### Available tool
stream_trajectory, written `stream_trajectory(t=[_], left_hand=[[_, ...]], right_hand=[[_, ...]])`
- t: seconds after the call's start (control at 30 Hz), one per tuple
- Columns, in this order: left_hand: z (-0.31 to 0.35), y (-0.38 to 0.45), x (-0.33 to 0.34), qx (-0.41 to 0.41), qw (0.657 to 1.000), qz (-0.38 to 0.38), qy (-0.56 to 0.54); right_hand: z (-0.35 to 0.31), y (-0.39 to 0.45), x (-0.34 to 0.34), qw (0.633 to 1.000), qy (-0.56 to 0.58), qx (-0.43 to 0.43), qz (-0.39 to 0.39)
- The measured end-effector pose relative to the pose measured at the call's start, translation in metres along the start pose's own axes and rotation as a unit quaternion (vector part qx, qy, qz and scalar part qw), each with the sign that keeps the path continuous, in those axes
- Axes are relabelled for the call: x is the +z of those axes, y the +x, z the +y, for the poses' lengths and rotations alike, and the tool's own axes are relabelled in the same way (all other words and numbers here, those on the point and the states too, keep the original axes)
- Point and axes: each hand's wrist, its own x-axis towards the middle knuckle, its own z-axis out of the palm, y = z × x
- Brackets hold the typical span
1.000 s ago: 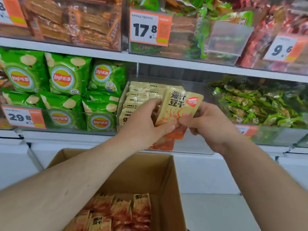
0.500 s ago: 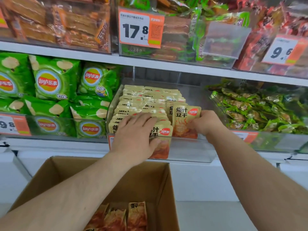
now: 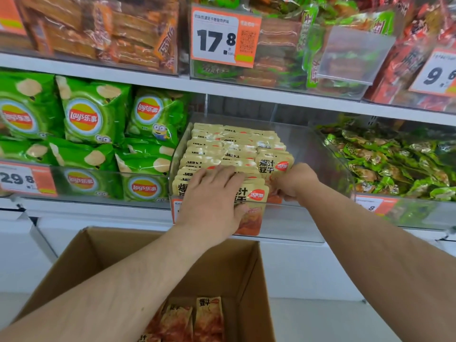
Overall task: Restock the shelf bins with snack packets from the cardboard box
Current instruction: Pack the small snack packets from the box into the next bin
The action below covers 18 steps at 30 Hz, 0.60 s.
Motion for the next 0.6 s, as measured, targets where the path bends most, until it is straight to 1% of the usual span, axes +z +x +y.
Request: stream_trajectory(t=[0.23, 0.6], left_hand=[[-0.0002, -0.0002, 0.0033, 0.001, 1.0, 0.008, -0.001], [0.0009, 0.0004, 0.0009, -0.004, 1.0, -0.003, 0.001]], right_hand=[[0.0025, 0.0048, 0.0025, 1.0, 0.017, -0.003, -0.015], [0.0052, 0.0032, -0.0042, 0.995, -0.01, -0.008, -0.099]])
